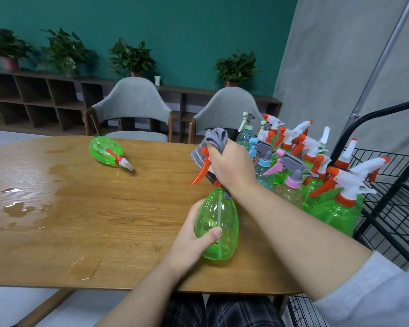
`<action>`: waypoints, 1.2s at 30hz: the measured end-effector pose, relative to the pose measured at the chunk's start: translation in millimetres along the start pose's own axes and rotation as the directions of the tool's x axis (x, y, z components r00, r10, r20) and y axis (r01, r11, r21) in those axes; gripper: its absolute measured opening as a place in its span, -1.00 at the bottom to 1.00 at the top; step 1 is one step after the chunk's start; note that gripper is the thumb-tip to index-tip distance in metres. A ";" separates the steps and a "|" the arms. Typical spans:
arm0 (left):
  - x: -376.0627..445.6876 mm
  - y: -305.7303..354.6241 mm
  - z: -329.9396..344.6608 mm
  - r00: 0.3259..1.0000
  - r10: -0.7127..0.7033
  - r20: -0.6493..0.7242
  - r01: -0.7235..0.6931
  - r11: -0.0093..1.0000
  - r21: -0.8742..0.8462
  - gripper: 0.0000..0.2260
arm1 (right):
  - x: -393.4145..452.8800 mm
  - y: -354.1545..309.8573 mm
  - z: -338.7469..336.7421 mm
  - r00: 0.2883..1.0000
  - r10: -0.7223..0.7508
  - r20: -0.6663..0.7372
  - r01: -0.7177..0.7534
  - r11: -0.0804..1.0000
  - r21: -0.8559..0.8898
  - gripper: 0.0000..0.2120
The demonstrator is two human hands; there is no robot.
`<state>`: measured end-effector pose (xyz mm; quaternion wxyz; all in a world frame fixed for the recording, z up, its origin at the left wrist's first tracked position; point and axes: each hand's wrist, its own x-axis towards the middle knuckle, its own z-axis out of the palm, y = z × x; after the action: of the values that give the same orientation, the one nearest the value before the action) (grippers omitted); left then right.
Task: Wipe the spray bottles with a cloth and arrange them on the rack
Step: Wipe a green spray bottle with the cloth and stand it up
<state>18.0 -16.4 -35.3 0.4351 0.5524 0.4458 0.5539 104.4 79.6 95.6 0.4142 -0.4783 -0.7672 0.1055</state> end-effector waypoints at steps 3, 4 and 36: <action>0.7 0.2 1.5 1.000 -0.020 0.009 0.020 1.000 0.000 -0.39 | -10.9 -3.5 -0.7 0.957 -0.205 -0.207 0.239 0.958 0.157 -0.71; 1.3 -0.6 1.5 1.000 -0.028 0.005 0.028 1.000 -0.003 -0.43 | -12.5 -5.1 -0.2 0.908 -0.357 -0.218 0.393 0.907 0.153 -0.68; 0.1 5.8 8.3 0.991 0.038 -0.125 -0.039 0.999 -0.005 -0.31 | -95.9 56.9 12.8 0.904 -0.424 -0.056 0.416 0.839 0.350 -0.66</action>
<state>26.3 -17.5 -29.7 0.3977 0.5236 0.4595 0.5972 150.9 33.4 4.5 0.4974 -0.2150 -0.8262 0.1540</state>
